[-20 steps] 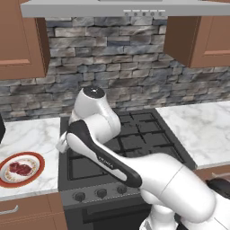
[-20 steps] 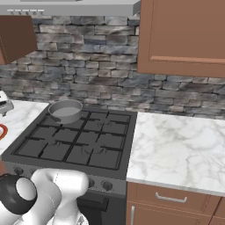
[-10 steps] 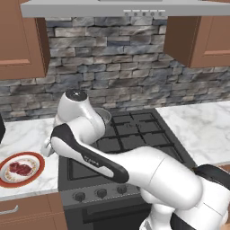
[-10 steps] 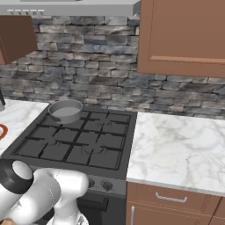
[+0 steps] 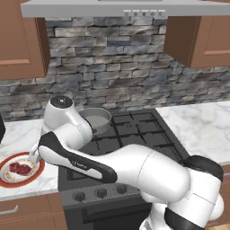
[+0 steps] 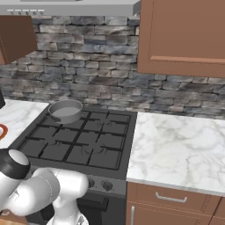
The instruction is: Retrieve the frozen meat and place it in the pot on a burner. Then turn the burner on.
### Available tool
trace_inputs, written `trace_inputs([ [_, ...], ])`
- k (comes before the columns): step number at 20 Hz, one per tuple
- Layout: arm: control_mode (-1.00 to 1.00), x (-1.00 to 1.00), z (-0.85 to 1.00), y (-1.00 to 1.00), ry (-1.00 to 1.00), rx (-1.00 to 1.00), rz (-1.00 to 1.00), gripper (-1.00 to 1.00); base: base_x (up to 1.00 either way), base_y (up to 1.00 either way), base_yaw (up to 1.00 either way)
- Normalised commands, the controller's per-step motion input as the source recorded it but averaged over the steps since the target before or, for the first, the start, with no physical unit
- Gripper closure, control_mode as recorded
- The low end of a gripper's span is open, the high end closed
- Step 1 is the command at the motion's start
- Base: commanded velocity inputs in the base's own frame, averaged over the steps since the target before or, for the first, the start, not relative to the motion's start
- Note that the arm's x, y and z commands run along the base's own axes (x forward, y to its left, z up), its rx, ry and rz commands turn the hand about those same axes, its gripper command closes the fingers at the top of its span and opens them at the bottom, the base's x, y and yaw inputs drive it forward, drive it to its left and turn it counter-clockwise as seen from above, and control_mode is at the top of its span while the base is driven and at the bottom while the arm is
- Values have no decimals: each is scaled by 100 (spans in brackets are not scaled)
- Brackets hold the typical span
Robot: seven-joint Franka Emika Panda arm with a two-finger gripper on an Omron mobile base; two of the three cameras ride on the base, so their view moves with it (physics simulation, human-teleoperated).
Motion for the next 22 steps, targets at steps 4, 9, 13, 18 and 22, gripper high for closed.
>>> trace_inputs([
  [4,-100,1,-19,18,-1,0,0,-100,0,0,0],
  [9,-100,6,-22,6,-9,-2,6,-100,0,0,0],
  [13,-100,13,-29,6,-1,-3,2,-100,0,0,0],
  [18,-100,14,-25,19,0,0,3,-100,0,0,0],
  [22,-100,14,-24,37,2,0,5,-100,0,0,0],
])
